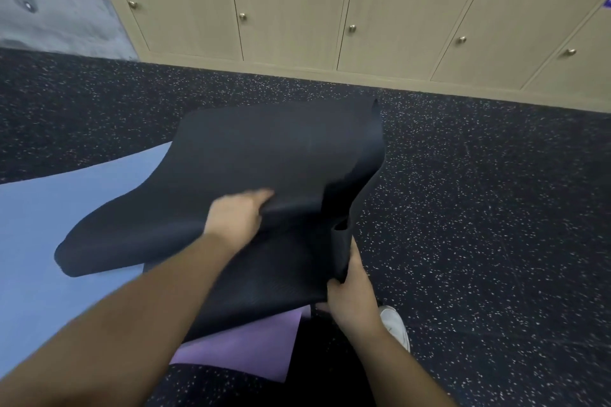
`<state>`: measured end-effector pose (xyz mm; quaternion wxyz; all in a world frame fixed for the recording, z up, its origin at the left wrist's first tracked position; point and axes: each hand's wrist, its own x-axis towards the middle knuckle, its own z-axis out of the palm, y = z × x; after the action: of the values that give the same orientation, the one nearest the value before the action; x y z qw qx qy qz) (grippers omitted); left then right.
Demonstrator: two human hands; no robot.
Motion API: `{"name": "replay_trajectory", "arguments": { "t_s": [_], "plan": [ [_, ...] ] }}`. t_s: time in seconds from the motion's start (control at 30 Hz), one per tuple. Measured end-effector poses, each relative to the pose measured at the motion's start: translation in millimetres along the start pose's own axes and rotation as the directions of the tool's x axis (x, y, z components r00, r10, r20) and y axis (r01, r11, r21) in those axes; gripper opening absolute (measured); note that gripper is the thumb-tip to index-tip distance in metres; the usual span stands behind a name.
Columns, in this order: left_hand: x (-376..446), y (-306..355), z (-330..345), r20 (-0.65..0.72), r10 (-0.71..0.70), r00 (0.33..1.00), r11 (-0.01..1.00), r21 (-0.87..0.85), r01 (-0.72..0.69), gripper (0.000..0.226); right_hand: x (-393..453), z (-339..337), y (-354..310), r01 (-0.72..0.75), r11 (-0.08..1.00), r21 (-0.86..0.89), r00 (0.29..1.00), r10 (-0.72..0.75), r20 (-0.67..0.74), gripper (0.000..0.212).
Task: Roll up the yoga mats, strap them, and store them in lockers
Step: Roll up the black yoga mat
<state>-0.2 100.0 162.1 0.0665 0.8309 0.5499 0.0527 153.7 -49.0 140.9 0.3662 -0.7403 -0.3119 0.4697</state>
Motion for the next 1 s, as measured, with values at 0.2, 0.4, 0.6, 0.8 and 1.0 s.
{"name": "replay_trajectory", "arguments": {
  "t_s": [0.2, 0.4, 0.6, 0.8, 1.0],
  "plan": [
    [87, 18, -97, -0.557, -0.097, 0.825, 0.932, -0.342, -0.121, 0.063, 4, 7, -5, 0.061, 0.995, -0.074, 0.997, -0.057, 0.055, 0.078],
    [108, 31, -61, -0.029, 0.196, 0.980, 0.979, 0.064, -0.194, 0.073, 14, 5, -10, 0.084, 0.996, -0.011, 0.996, -0.084, -0.025, 0.070],
    [31, 4, 21, 0.262, 0.163, 0.951, 0.980, -0.154, -0.126, 0.067, 32, 10, 12, 0.034, 0.998, -0.055, 0.997, -0.038, -0.069, 0.056],
    [-31, -17, 80, 0.504, 0.074, 0.861, 0.970, -0.236, 0.055, 0.092, 54, 8, 41, -0.033, 0.992, -0.121, 0.999, 0.028, -0.040, 0.058],
    [-61, -26, 125, 0.558, 0.073, 0.827, 0.975, -0.214, 0.058, 0.118, 73, -2, 76, -0.097, 0.976, -0.195, 0.995, 0.091, -0.040, 0.041]
  ]
}}
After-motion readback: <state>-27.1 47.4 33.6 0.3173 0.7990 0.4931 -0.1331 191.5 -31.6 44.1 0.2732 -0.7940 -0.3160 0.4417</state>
